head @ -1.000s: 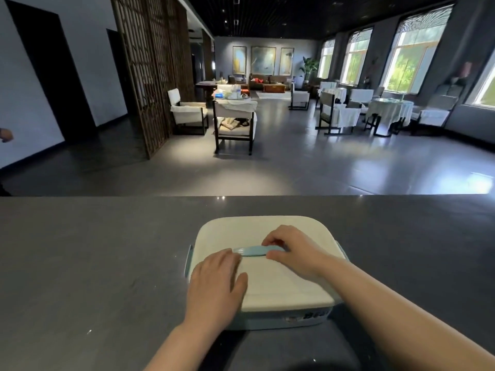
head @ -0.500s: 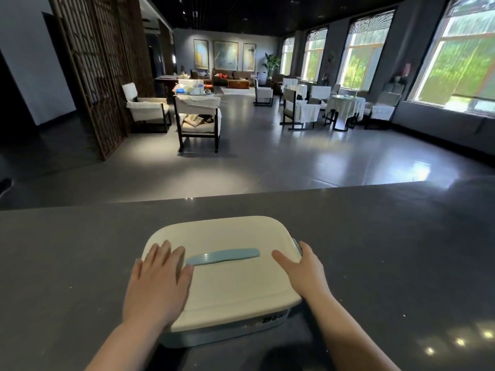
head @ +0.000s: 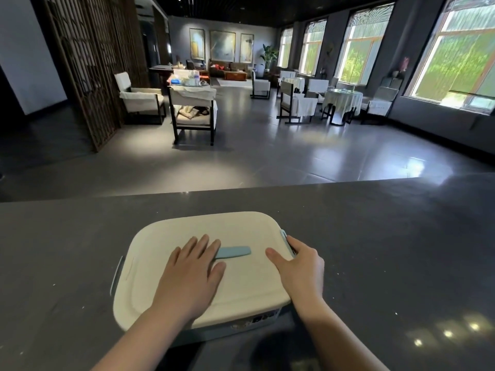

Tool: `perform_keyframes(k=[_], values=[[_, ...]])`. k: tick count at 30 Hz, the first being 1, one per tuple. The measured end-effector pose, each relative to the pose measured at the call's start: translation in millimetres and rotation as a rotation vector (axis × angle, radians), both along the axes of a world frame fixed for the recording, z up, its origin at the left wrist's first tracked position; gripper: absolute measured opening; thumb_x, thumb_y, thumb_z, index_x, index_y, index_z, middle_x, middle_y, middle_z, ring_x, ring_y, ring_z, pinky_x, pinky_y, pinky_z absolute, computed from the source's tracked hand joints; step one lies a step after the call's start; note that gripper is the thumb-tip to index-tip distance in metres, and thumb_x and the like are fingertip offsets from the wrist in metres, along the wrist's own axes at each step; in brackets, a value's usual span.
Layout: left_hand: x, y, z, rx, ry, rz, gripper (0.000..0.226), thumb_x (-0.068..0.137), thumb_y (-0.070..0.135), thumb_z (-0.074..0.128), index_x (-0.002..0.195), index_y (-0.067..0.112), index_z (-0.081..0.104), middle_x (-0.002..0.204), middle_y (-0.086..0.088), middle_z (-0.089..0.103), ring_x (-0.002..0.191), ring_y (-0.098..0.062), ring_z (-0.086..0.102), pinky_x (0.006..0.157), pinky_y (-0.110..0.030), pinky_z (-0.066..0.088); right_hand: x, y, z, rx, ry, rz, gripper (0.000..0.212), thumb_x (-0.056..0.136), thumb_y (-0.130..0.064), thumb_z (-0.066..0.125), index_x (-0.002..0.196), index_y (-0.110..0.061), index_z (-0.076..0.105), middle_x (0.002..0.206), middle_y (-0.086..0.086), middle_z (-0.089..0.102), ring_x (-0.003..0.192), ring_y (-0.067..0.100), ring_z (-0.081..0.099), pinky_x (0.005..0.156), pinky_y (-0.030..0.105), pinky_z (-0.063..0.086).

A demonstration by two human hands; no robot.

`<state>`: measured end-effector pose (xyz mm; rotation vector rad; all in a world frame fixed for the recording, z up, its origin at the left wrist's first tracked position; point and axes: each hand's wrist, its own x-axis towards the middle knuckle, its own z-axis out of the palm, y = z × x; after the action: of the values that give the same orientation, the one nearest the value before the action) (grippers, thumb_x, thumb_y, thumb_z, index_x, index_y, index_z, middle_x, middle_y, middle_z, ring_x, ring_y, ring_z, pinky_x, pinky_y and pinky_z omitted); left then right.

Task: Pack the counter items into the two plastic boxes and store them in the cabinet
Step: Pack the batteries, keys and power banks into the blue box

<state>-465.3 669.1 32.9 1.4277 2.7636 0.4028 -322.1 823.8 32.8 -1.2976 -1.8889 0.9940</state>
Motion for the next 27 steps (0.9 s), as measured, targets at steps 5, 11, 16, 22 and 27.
perform_keyframes(k=[5,11,16,22,27], values=[[0,0,0,0.010,-0.003,-0.003,0.056,0.096,0.053,0.014,0.149,0.037,0.010,0.159,0.012,0.004,0.146,-0.012,0.001,0.118,-0.035,0.006,-1,-2,6,0.153,-0.177,0.045,0.056,0.081,-0.048,0.068,0.131,-0.025,0.058,0.114,-0.003,0.070,0.112,0.022,0.059,0.096,0.039,0.048],[0,0,-2,0.052,-0.038,-0.008,0.054,0.097,0.051,0.022,0.148,0.036,0.018,0.158,0.011,0.011,0.145,-0.012,0.006,0.117,-0.034,0.006,3,-3,2,0.187,-0.242,0.100,0.054,0.088,-0.049,0.060,0.137,-0.028,0.051,0.126,-0.005,0.064,0.117,0.022,0.055,0.095,0.037,0.044],[-5,-25,6,0.236,-0.085,0.161,0.045,0.097,0.042,0.035,0.140,0.030,0.038,0.153,0.010,0.027,0.141,-0.008,0.019,0.116,-0.030,0.007,7,2,2,0.062,-0.181,0.243,0.058,0.094,-0.044,0.053,0.147,-0.026,0.036,0.146,-0.003,0.047,0.130,0.021,0.046,0.104,0.038,0.040],[-17,-84,-6,0.494,-0.350,0.420,0.056,0.093,0.036,0.051,0.144,0.026,0.030,0.149,0.013,0.026,0.142,-0.013,0.019,0.110,-0.026,0.020,-21,-29,7,0.546,-0.711,0.411,0.051,0.102,-0.034,0.021,0.153,-0.027,0.015,0.161,-0.002,0.013,0.148,0.020,0.010,0.119,0.042,0.016],[-16,-94,-9,0.739,-0.785,0.569,0.066,0.084,0.031,0.066,0.141,0.017,0.034,0.133,0.008,0.050,0.114,-0.008,0.053,0.085,-0.017,0.040,-68,-82,4,0.526,-0.759,0.680,0.059,0.098,-0.054,0.011,0.152,-0.038,-0.006,0.162,-0.004,-0.010,0.148,0.019,-0.011,0.116,0.051,-0.002]])
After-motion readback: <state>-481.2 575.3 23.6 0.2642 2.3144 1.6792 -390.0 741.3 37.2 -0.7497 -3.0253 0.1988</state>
